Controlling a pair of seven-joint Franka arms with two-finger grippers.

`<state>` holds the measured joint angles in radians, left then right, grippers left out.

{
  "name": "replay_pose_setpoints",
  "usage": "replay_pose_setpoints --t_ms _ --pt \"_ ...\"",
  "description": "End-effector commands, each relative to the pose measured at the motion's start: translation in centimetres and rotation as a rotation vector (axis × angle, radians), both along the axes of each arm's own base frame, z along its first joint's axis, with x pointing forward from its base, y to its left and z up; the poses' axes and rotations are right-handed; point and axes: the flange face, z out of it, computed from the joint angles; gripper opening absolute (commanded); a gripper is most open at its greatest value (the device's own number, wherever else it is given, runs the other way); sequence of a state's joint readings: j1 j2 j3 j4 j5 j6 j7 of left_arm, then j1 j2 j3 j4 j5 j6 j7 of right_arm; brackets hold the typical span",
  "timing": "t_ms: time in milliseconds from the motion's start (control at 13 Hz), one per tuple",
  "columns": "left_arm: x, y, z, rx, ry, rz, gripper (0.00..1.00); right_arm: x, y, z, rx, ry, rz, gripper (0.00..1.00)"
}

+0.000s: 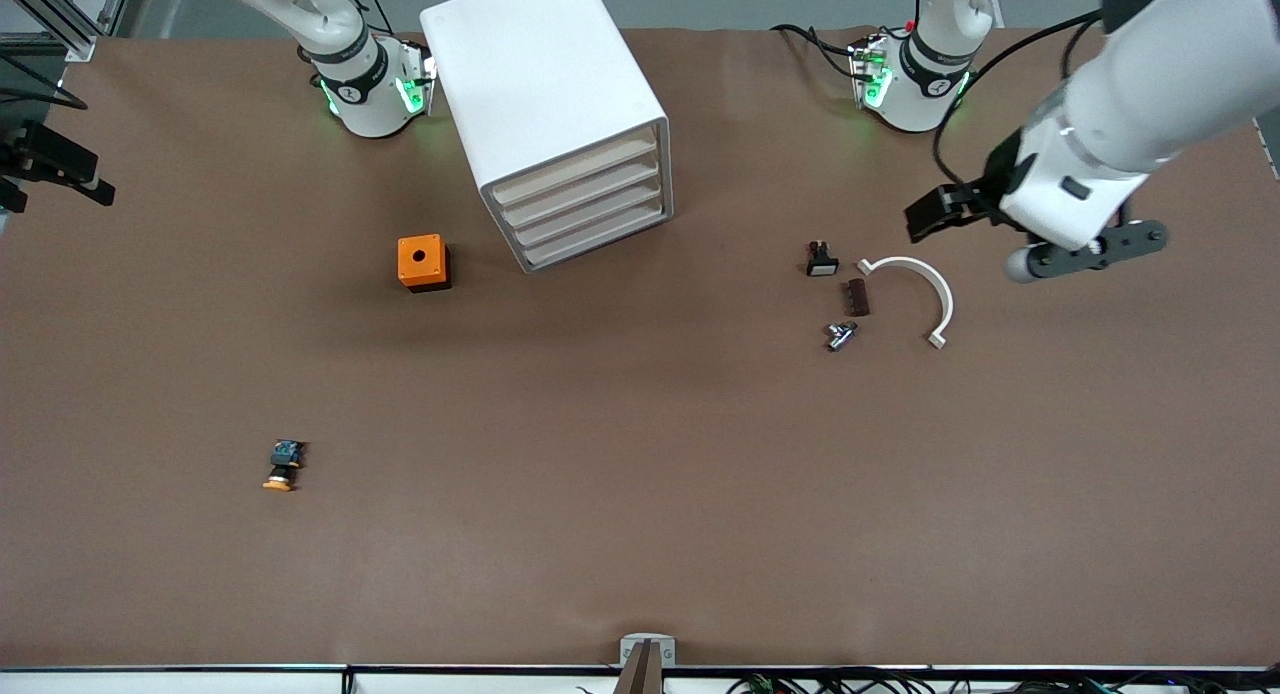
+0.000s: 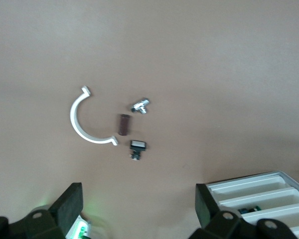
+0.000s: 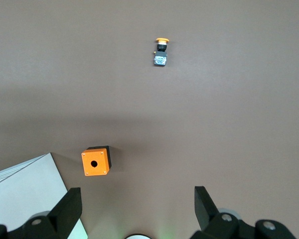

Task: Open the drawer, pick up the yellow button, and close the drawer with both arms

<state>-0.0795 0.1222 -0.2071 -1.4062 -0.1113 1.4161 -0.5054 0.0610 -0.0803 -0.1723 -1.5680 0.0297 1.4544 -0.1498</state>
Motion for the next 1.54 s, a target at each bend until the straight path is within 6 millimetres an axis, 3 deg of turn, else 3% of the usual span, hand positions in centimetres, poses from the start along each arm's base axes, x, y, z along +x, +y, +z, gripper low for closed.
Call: replay_pose_setpoints --t_ms 0,77,308,385,538,1077,1462 --pt "-0.4 5.2 1.3 0.001 -0.019 -0.050 1.00 -0.3 0.8 -0.5 -0.044 -0.012 0.024 1.00" --pt "-0.1 6.7 1.2 -0.003 -0.020 -0.061 1.00 -0.2 1.7 -0.4 -0.048 -0.022 0.039 1.00" --pt "0.0 7.7 1.2 0.000 -0.025 -0.087 1.00 -0.4 2.2 0.1 -0.053 -0.033 0.045 1.00" --pt "0.2 9.0 1.0 0.001 -0.024 -0.087 1.00 -0.5 2.3 0.2 -0.051 -0.034 0.045 1.00" --pt "-0.6 9.8 0.2 0.006 -0.010 -0.099 1.00 -0.6 2.6 0.3 -0.049 -0.038 0.049 1.00" --pt "-2.9 10.4 -1.3 0.025 -0.067 -0.091 1.00 -0.9 -0.4 0.1 -0.013 -0.025 -0.011 1.00" --pt "-2.7 10.2 -1.3 0.038 -0.080 -0.095 1.00 -1.1 0.6 0.3 0.001 -0.023 -0.040 1.00"
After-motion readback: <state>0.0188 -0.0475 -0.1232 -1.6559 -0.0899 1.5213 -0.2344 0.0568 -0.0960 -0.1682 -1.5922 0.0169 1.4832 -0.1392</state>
